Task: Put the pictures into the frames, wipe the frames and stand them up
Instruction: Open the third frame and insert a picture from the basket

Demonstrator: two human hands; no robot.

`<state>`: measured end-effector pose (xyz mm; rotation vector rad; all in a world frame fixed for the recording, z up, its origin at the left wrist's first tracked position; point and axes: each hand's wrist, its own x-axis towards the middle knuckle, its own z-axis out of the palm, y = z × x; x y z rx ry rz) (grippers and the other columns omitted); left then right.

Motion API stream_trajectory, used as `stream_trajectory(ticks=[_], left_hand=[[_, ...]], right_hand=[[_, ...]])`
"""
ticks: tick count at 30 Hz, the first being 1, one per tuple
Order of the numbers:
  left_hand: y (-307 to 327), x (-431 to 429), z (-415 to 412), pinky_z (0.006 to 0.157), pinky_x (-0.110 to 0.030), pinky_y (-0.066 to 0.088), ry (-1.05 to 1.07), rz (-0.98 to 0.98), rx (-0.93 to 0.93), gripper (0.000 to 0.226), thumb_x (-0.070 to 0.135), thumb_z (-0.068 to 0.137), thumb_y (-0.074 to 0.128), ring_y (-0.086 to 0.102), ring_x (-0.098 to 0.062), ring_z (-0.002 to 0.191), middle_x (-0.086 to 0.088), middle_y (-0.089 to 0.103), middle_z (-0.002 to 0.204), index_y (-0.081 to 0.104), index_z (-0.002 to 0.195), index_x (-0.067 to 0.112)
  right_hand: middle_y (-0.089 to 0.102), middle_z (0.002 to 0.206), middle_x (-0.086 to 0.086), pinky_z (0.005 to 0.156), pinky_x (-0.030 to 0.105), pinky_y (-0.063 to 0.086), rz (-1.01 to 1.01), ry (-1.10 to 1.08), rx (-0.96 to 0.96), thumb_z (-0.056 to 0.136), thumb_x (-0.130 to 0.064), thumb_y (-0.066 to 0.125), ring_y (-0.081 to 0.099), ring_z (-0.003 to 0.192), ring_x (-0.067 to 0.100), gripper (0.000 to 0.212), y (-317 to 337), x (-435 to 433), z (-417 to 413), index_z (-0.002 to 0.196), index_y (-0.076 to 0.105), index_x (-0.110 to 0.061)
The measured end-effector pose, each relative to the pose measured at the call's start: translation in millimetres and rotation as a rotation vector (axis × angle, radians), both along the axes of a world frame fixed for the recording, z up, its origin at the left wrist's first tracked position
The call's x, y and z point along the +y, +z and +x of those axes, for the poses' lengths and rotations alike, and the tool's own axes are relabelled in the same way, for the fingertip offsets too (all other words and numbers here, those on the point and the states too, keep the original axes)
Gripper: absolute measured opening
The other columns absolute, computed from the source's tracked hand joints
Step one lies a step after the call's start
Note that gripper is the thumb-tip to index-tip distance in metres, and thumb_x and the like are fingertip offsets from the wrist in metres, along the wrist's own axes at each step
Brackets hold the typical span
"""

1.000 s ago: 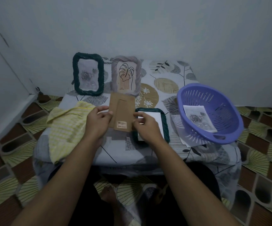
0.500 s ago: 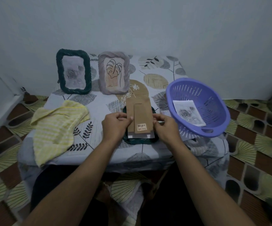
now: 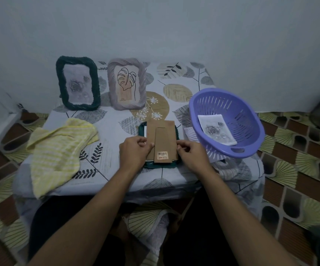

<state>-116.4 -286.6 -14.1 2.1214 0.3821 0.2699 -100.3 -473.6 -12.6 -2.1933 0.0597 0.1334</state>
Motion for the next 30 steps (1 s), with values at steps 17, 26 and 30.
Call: stream_trajectory(ticks=[17,26,30], left_hand=[[-4,8,-1,0.054,-0.011,0.032,-0.034,0.134,0.06,0.035,0.033,0.085,0.077,0.058,-0.011,0.072,0.001,0.064,0.077,0.075,0.111,0.01],[-7,9,0,0.066,-0.021,0.04,-0.01,0.11,0.089,0.037,0.037,0.085,0.077,0.061,-0.014,0.075,0.004,0.065,0.075,0.074,0.112,0.013],[-7,10,0,0.066,-0.022,0.04,-0.003,0.081,0.104,0.035,0.036,0.085,0.076,0.059,-0.014,0.074,0.011,0.059,0.067,0.074,0.112,0.014]], right_hand=[[0.064,0.119,-0.001,0.101,0.043,0.043,-0.255,0.052,-0.012,0.089,-0.027,0.066,0.057,0.115,0.022,0.041,1,10,-2,0.13,0.065,-0.026],[0.062,0.117,-0.001,0.101,0.042,0.042,-0.271,0.064,-0.012,0.088,-0.029,0.066,0.055,0.114,0.023,0.04,-1,10,-1,0.127,0.065,-0.029],[0.061,0.117,-0.002,0.097,0.039,0.036,-0.28,0.056,-0.002,0.087,-0.031,0.067,0.053,0.116,0.022,0.04,-1,11,0,0.127,0.065,-0.03]])
